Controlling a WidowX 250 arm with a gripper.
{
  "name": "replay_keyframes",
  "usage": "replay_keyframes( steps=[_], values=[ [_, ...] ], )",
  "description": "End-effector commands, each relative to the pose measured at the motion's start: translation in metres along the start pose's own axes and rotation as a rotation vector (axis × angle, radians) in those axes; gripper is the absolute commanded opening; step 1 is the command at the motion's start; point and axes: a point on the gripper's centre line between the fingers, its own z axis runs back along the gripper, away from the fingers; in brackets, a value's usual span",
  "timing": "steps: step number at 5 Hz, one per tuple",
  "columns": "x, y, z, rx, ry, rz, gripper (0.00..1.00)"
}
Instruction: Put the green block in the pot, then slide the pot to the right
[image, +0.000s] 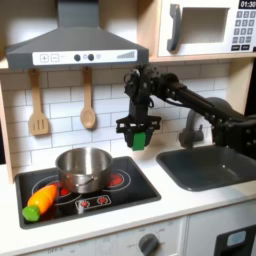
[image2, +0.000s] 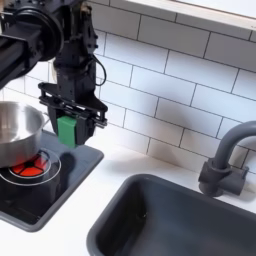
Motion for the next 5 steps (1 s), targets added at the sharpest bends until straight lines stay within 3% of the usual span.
replay_keyframes(
  steps=[1,5],
  values=[
    [-0.005,0.022,0.010,0.041,-0.030,0.018,0.00],
    [0.001,0.070,0.022,0.115,-0.078,0.074,0.00]
  ],
)
